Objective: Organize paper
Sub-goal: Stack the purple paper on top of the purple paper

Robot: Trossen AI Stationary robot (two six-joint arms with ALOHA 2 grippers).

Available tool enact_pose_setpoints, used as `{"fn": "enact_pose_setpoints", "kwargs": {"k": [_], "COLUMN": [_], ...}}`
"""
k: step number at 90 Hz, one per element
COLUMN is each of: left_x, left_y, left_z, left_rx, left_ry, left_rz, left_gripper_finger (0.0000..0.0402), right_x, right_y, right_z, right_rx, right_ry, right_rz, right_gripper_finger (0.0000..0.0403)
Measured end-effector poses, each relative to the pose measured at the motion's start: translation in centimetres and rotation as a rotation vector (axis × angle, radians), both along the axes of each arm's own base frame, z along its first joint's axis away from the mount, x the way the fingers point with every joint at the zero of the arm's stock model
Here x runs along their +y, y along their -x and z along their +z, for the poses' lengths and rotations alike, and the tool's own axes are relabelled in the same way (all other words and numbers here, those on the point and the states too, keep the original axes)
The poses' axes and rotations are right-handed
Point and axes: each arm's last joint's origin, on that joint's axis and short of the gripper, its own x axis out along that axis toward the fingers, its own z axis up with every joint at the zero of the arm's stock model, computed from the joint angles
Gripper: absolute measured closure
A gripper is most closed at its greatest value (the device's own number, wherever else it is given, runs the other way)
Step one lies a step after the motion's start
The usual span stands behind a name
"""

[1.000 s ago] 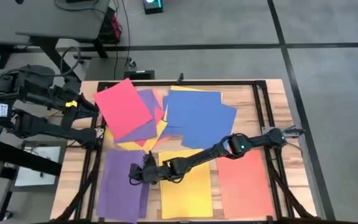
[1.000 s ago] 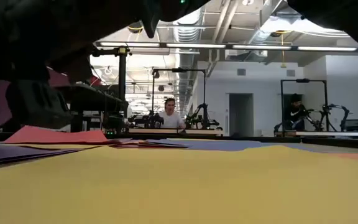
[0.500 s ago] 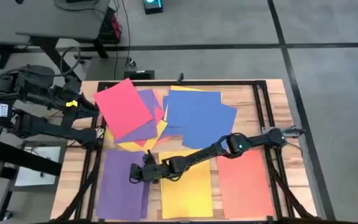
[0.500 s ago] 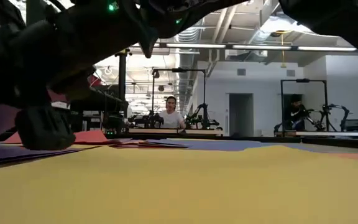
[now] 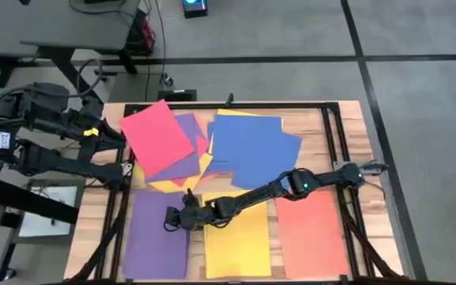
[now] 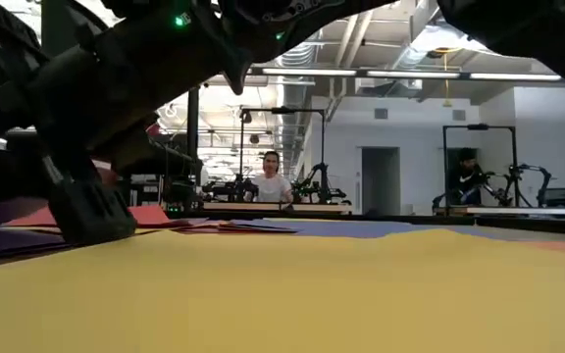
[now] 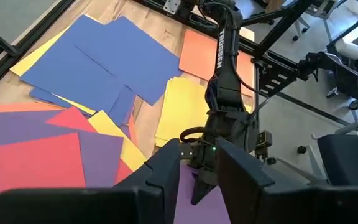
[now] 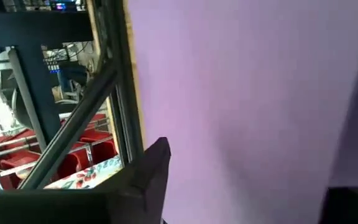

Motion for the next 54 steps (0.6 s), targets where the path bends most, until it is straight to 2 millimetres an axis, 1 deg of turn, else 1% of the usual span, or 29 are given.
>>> {"fn": "enact_pose_setpoints", "kwargs": {"k": [10, 26, 36, 43, 54], "left_x": [0.0, 0.0, 0.0, 0.0, 0.0], "left_y": [0.0, 0.0, 0.0, 0.0, 0.0], "left_z": [0.0, 0.0, 0.0, 0.0, 0.0], "left_rx": [0.000, 0.001, 0.002, 0.002, 0.002], "left_ry": [0.005, 0.008, 0.009, 0.010, 0.010], "left_rz": [0.003, 0.003, 0.001, 0.001, 0.001], "left_gripper_finger": [0.0320, 0.0320, 0.0320, 0.0320, 0.0320], "right_x": [-0.2, -0.1, -0.2, -0.5, -0.9], "right_y": [0.0, 0.3, 0.4, 0.7, 1.4], "right_z": [-0.1, 0.0, 1.4, 2.6, 3.7], "right_rx": [0.006, 0.062, 0.118, 0.122, 0.202], "right_ry": [0.012, 0.055, 0.126, 0.152, 0.208], "right_rz": [0.000, 0.021, 0.058, 0.070, 0.098], "right_gripper_finger": [0.0257, 0.0269, 0.0275, 0.0276, 0.0276]}}
